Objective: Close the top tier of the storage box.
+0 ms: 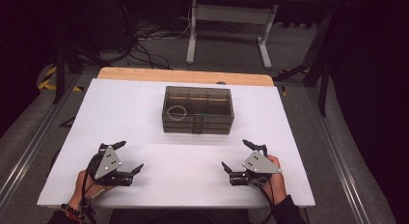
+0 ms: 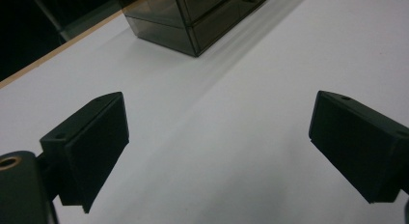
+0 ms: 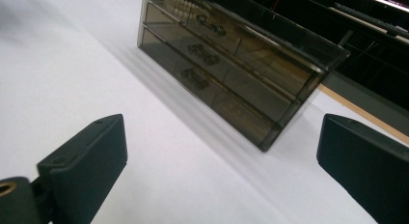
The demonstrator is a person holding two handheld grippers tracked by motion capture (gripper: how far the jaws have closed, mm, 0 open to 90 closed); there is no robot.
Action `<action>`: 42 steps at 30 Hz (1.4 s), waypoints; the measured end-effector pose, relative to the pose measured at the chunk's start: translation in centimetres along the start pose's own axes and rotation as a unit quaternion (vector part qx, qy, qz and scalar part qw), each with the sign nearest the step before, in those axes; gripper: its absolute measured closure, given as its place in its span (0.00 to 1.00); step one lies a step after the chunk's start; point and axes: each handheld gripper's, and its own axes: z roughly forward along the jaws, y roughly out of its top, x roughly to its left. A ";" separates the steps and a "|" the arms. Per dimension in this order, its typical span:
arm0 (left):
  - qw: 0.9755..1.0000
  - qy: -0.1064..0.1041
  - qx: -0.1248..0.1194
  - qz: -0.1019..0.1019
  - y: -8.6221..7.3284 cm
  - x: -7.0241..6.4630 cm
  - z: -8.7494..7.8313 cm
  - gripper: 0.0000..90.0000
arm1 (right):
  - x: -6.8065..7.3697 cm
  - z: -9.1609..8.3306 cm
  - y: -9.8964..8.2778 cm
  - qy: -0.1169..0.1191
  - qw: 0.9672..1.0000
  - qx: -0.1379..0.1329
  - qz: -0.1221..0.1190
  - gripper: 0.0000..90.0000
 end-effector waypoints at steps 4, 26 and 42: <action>1.000 -0.001 0.000 -0.001 0.0 0.0 0.1 0.08 | -0.3 -0.7 -0.8 -0.002 1.000 0.007 -0.002 0.05; 1.000 0.001 0.002 -0.002 0.1 -0.4 -0.1 0.08 | -0.9 -2.6 -3.7 -0.005 1.000 0.008 0.017 0.05; 1.000 -0.003 0.002 0.007 0.1 -0.7 -0.3 0.08 | -0.6 -2.6 -3.5 -0.005 1.000 0.001 0.019 0.05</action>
